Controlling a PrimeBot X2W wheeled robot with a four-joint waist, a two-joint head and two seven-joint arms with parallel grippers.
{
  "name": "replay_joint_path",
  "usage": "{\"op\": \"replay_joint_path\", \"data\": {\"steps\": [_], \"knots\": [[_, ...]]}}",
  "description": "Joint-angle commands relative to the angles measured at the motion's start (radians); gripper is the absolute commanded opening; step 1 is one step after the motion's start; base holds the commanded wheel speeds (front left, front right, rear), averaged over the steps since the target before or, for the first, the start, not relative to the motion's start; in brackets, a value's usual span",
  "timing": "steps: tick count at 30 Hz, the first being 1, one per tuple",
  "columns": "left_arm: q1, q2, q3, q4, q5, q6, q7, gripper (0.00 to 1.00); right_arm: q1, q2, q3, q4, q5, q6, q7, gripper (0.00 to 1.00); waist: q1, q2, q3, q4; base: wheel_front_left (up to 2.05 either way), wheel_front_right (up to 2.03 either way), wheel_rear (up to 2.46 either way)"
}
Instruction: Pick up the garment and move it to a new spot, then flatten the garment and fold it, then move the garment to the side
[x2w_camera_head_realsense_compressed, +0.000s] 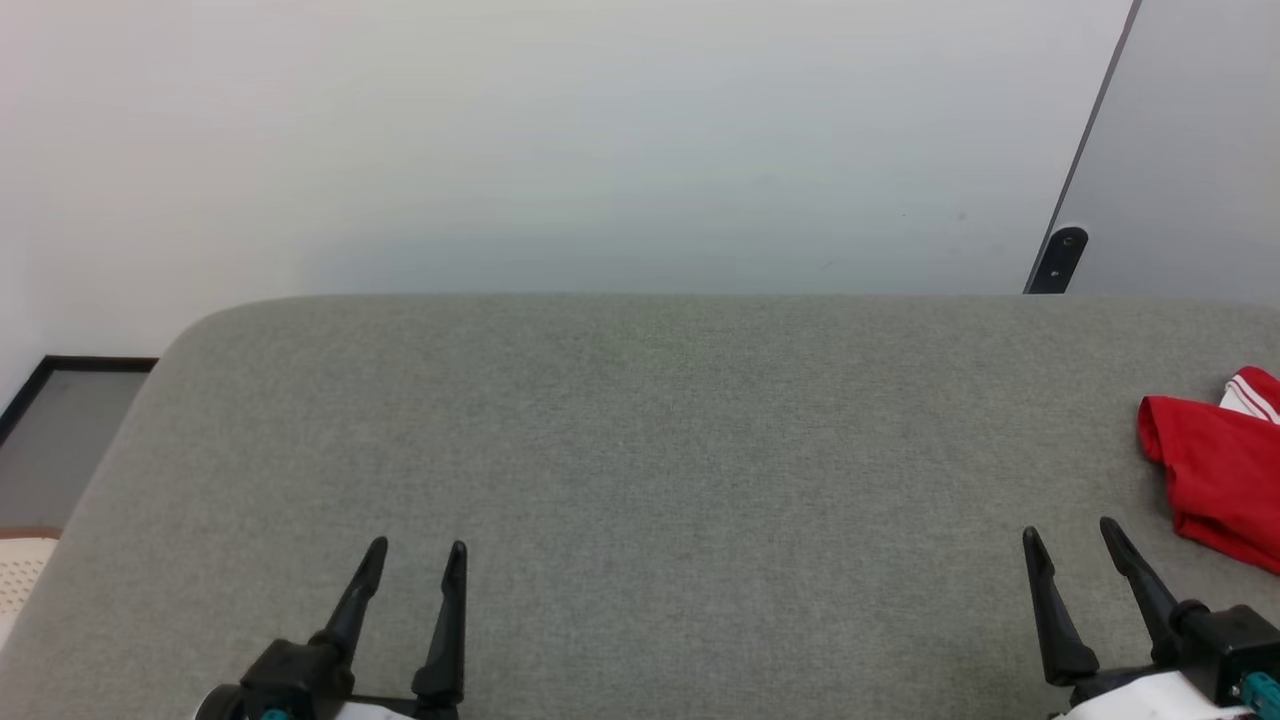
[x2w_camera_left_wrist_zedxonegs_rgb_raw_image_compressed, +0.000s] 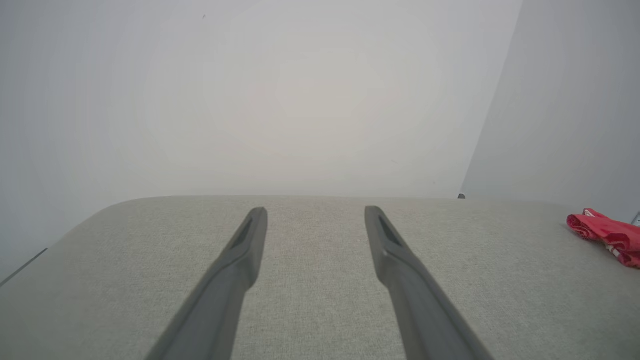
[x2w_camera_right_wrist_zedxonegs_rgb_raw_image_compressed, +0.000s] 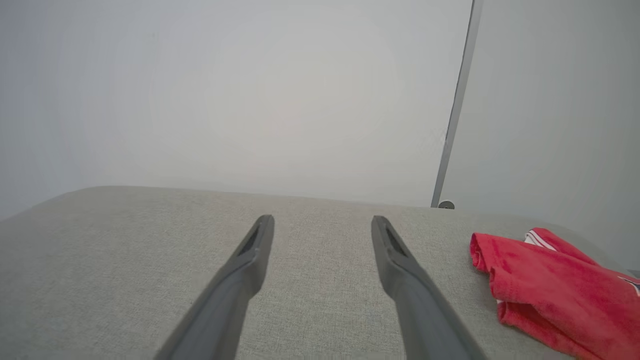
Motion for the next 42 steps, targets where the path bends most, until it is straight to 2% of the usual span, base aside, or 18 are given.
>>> {"op": "replay_joint_path", "data": {"steps": [1, 13, 14, 18, 42], "knots": [[0.003, 0.004, -0.001, -0.002, -0.006, -0.002, -0.001, 1.0, 0.012, 0.004, -0.004, 0.002, -0.004, -0.002, -0.004, 1.0, 0.0, 0.0, 0.0, -0.001, 0.0, 0.0, 0.0], [-0.001, -0.009, 0.011, 0.013, -0.05, -0.002, -0.001, 1.0, 0.007, 0.004, -0.005, 0.009, -0.005, -0.002, -0.004, 1.0, 0.0, 0.0, 0.002, 0.0, 0.0, 0.0, 0.0], [0.0, -0.008, 0.011, 0.017, -0.051, 0.0, 0.0, 0.0, 0.005, 0.005, -0.004, 0.011, 0.0, 0.0, 0.0, 0.0, 0.0, 0.0, 0.002, 0.0, 0.0, 0.0, 0.0], [0.017, -0.015, 0.01, 0.049, -0.067, 0.0, 0.004, 0.0, 0.022, 0.013, -0.004, 0.042, 0.015, 0.0, 0.008, 0.0, 0.0, 0.0, 0.003, 0.0, 0.0, 0.0, 0.0], [-0.04, -0.02, 0.051, 0.077, -0.478, 0.0, 0.117, 0.0, -0.019, 0.05, -0.055, 0.047, 0.432, 0.0, 0.119, 0.0, 0.0, 0.0, 0.018, 0.006, 0.0, 0.0, 0.0]]}}
